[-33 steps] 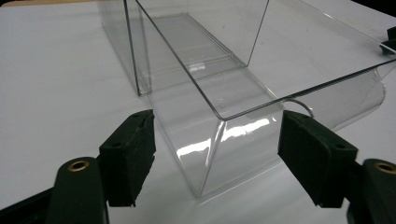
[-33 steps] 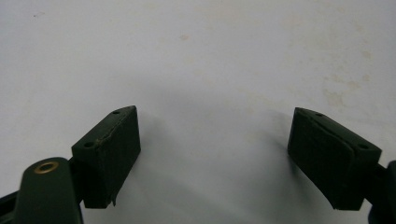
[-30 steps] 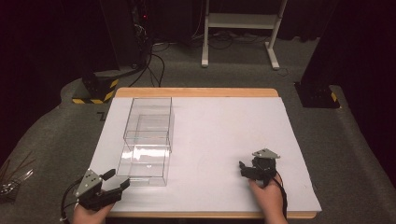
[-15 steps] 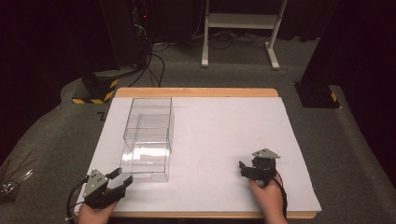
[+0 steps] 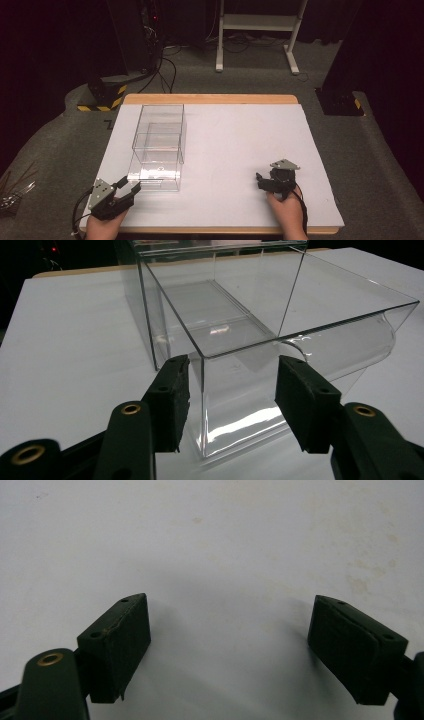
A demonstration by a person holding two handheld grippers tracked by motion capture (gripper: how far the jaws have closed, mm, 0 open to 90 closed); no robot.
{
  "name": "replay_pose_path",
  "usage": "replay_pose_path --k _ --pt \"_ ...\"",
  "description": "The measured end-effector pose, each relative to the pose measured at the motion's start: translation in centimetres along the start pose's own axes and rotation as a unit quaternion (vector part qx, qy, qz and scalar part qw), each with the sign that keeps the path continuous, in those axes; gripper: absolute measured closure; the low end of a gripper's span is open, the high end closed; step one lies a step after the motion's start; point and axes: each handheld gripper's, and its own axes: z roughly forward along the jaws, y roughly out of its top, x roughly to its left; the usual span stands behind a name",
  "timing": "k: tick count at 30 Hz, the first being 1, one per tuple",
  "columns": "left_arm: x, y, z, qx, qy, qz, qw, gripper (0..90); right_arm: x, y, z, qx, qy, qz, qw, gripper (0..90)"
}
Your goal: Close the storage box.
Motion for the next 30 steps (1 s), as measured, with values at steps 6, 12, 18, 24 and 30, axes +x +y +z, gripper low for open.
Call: replay_pose_path --k 6,12,18,24,30 --pt "0.2 0.3 0.8 0.001 0.009 0.001 1.0 43.9 0.0 0.0 0.0 0.0 0.0 0.001 1.0 17.0" --pt "0.7 0.6 1.5 0.006 0.023 0.004 0.9997 35.9 0.0 0.0 0.0 0.001 0.002 0.001 1.0 17.1" --pt "1.0 1.1 2.3 0.012 0.031 0.003 0.9994 33.7 0.0 0.0 0.0 0.001 0.002 0.002 1.0 17.1" --pt "1.4 1.6 3.2 0.015 0.033 0.0 0.9993 32.3 0.0 0.0 0.0 0.0 0.001 0.0 1.0 17.4" --pt "1.8 1.8 3.8 0.015 0.035 -0.004 0.9993 30.8 -0.1 0.0 0.0 0.002 0.003 0.002 1.0 17.4"
